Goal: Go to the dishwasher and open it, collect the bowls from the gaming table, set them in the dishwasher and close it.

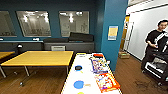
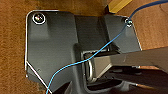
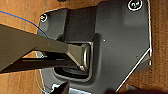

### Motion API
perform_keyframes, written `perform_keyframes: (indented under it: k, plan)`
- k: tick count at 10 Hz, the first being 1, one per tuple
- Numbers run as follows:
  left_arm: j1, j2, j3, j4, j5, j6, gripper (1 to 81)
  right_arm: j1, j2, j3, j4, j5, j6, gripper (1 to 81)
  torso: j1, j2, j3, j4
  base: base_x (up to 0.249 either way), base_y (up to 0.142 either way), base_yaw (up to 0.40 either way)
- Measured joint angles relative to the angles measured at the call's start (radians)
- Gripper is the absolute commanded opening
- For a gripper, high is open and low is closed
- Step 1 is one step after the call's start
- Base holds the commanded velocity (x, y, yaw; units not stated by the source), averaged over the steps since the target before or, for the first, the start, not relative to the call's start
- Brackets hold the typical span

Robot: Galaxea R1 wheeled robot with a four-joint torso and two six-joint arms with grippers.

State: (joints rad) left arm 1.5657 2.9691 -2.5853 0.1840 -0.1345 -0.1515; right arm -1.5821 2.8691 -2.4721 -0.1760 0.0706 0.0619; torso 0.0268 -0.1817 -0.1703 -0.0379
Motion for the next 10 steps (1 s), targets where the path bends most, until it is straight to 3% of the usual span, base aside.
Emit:
perform_keyframes:
  k: [3,6,8,10]
  plan:
    - [-0.002,-0.050,0.087,0.000,-0.001,-0.001,81.1,0.003,-0.161,0.289,0.000,0.025,0.037,81.1,0.000,0.000,0.000,0.000,0.000,0.000,0.000]
    - [-0.004,-0.046,0.091,0.000,-0.002,-0.001,81.1,0.032,-0.434,0.615,0.001,0.078,0.067,81.1,0.000,0.000,-0.001,0.000,0.000,0.000,0.000]
    - [-0.011,-0.045,0.091,0.000,-0.004,-0.001,81.1,0.042,-0.648,0.825,0.003,0.113,0.090,81.1,-0.001,0.000,-0.036,0.000,0.000,0.000,0.000]
    - [-0.019,-0.044,0.090,0.000,-0.010,-0.001,81.1,0.061,-0.839,0.997,0.005,0.130,0.113,81.1,0.000,0.000,-0.102,0.000,0.000,0.000,0.000]
